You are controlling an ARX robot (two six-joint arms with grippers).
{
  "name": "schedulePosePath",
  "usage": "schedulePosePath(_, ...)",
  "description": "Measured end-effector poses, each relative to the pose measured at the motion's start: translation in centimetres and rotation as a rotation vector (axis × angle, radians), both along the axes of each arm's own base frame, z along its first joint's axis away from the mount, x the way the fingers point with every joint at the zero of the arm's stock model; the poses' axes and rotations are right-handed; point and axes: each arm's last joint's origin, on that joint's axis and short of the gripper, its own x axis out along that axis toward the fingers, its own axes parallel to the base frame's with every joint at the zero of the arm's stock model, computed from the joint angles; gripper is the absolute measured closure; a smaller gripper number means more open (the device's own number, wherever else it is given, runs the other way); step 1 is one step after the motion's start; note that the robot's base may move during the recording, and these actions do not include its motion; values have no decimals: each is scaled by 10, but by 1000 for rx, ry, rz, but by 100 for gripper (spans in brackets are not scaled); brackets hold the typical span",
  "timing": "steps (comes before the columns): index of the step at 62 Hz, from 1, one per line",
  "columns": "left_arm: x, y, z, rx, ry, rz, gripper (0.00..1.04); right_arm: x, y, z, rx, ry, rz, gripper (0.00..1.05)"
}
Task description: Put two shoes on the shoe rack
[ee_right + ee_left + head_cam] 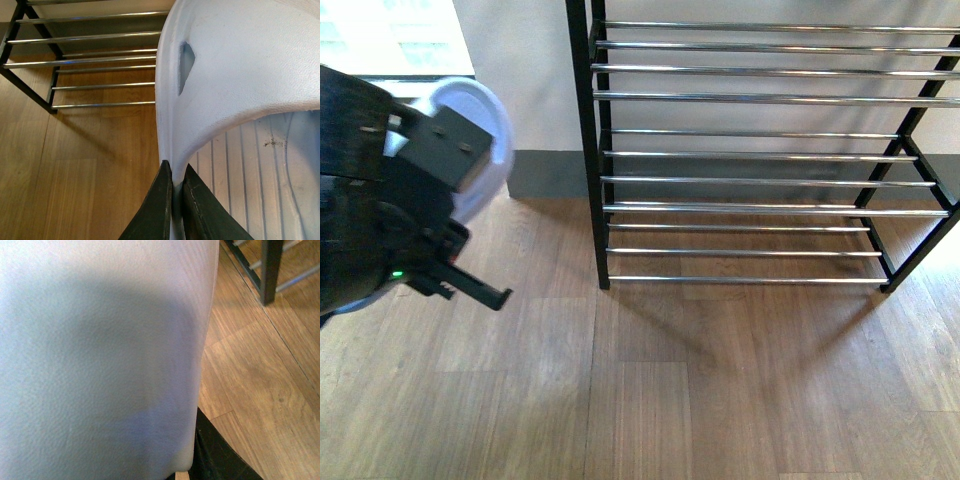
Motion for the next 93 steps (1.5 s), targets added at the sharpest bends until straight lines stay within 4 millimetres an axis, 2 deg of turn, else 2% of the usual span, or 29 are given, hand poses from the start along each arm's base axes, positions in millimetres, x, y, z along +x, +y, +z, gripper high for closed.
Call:
schedulePosePath(9, -46, 22, 30, -72, -68, 135, 103, 0, 0, 0, 0, 0, 0, 103)
schedulePosePath(22, -106, 41, 58, -157, -140, 275, 103, 0, 0, 0, 0, 0, 0, 103)
schedulePosePath(32, -139, 44, 79, -208, -238, 337, 103, 0, 0, 0, 0, 0, 0, 103)
schedulePosePath(39, -154, 46, 87, -223, -290, 367, 103, 0, 0, 0, 0, 0, 0, 103)
schedulePosePath(48, -162, 48, 92, -265, -337, 378, 103, 0, 0, 0, 0, 0, 0, 103)
schedulePosePath(93, -162, 48, 92, -274, -341, 381, 103, 0, 1, 1, 5, -4, 6, 103)
